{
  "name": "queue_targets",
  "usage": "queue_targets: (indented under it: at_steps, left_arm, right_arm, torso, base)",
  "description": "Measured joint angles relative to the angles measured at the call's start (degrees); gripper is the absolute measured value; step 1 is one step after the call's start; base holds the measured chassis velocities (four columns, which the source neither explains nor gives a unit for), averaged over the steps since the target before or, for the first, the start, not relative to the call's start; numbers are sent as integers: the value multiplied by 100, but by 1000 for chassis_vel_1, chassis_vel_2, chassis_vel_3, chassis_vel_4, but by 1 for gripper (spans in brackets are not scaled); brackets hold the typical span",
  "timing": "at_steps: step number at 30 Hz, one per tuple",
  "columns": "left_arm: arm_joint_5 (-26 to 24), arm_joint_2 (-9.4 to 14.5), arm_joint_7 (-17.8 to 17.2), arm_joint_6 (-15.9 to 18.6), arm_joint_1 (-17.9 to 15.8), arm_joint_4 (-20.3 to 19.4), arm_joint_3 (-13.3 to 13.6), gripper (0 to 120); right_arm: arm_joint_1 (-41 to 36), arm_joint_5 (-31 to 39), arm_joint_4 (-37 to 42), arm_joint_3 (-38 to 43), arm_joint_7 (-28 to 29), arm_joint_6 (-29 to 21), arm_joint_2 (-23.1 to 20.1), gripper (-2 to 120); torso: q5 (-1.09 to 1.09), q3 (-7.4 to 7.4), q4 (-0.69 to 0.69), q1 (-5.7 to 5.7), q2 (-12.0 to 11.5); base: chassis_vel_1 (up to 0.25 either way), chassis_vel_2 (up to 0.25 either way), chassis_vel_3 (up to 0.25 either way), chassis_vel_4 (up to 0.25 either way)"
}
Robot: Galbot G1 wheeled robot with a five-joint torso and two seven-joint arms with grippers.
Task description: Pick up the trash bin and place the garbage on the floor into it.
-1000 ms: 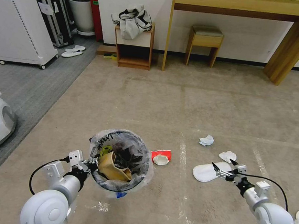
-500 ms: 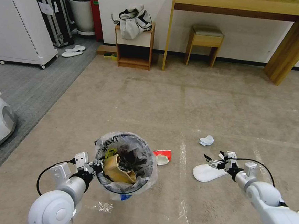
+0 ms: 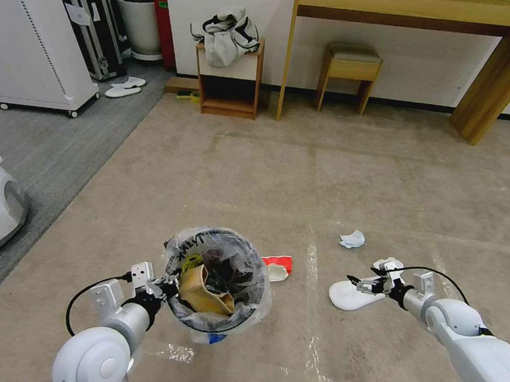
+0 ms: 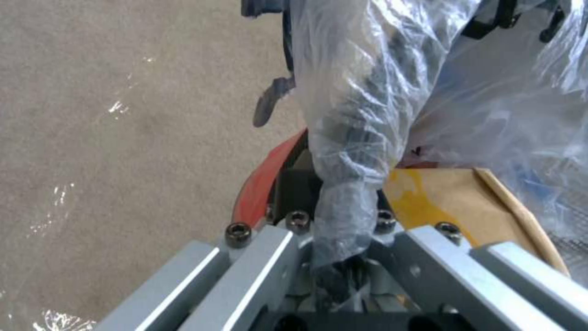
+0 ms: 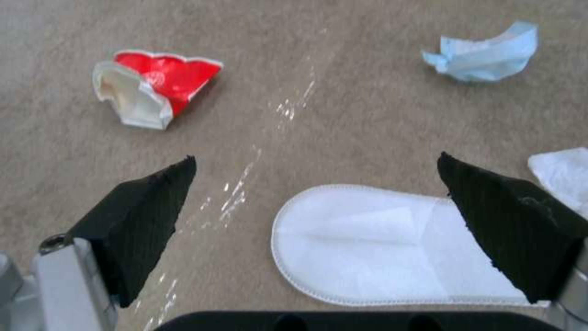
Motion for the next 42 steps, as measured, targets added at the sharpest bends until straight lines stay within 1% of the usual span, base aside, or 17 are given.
queue_targets:
  at_steps: [3, 6, 12, 14, 15, 17, 18, 20, 23, 27, 31, 33, 35, 42]
  left_arm:
    - [22, -17, 2, -1, -27, 17, 39, 1]
    - [87, -62, 25, -1, -34, 64, 105, 1]
    - [135, -70, 61, -5, -38, 111, 133, 1]
    - [144, -47, 77, -7, -49, 141, 162, 1]
    - [144, -47, 77, -7, -49, 141, 162, 1]
    - [164, -40, 96, -11, -56, 174, 184, 1]
    - [164, -40, 96, -11, -56, 174, 184, 1]
    - [182, -58, 107, -12, -67, 181, 191, 1]
    - [189, -64, 110, -13, -69, 181, 191, 1]
    - [191, -29, 150, -21, -56, 182, 156, 1]
    - [181, 0, 170, -35, -53, 182, 127, 1]
    - [180, -1, 176, -36, -53, 183, 129, 1]
    - [180, -15, 192, -38, -57, 196, 150, 1]
    - [153, 15, 195, -40, -101, 198, 166, 1]
  right_arm:
    - [41, -76, -80, -30, -149, -113, -56, 100]
    - [35, -175, -169, -18, -187, -219, -77, 100]
    - [45, -185, -277, -21, -176, -386, -82, 100]
    - [91, -59, -282, -55, -80, -610, -130, 100]
    - [91, -59, -282, -55, -80, -610, -130, 100]
    - [228, 207, -308, -252, -4, -871, -215, 100]
    - [228, 207, -308, -252, -4, -871, -215, 100]
    - [491, 417, -424, -534, 88, -1019, -258, 100]
    - [635, 452, -509, -669, 105, -1053, -255, 100]
    - [1088, 523, -835, -1059, 142, -1121, -111, 100]
    - [1344, 566, -1046, -1275, 205, -1187, 2, 100]
    - [1384, 604, -1084, -1308, 239, -1209, 23, 100]
    - [1564, 742, -1307, -1461, 368, -1285, 132, 100]
    - [1747, 1027, -1731, -1724, 416, -1341, 281, 100]
  torso:
    - [-1, 0, 0, 0, 0]
    - [-1, 0, 0, 0, 0]
    - [0, 0, 0, 0, 0]
    - [-1, 0, 0, 0, 0]
    - [-1, 0, 0, 0, 0]
    - [-1, 0, -1, 0, 0]
    - [-1, 0, -1, 0, 0]
    - [-1, 0, 0, 0, 0]
    - [-1, 0, 1, 0, 1]
    - [-1, 0, 1, 0, 0]
    - [-1, 0, 1, 0, 0]
    - [-1, 0, 0, 0, 0]
    - [-1, 0, 0, 0, 0]
    - [-1, 0, 0, 0, 0]
  base:
    - [0, 0, 0, 0]
    - [0, 0, 0, 0]
    - [0, 0, 0, 0]
    - [0, 0, 0, 0]
    - [0, 0, 0, 0]
    - [0, 0, 0, 0]
    - [0, 0, 0, 0]
    - [0, 0, 0, 0]
    - [0, 0, 0, 0]
    - [0, 0, 0, 0]
    - [0, 0, 0, 0]
    - [0, 0, 0, 0]
    - [0, 0, 0, 0]
    - [0, 0, 0, 0]
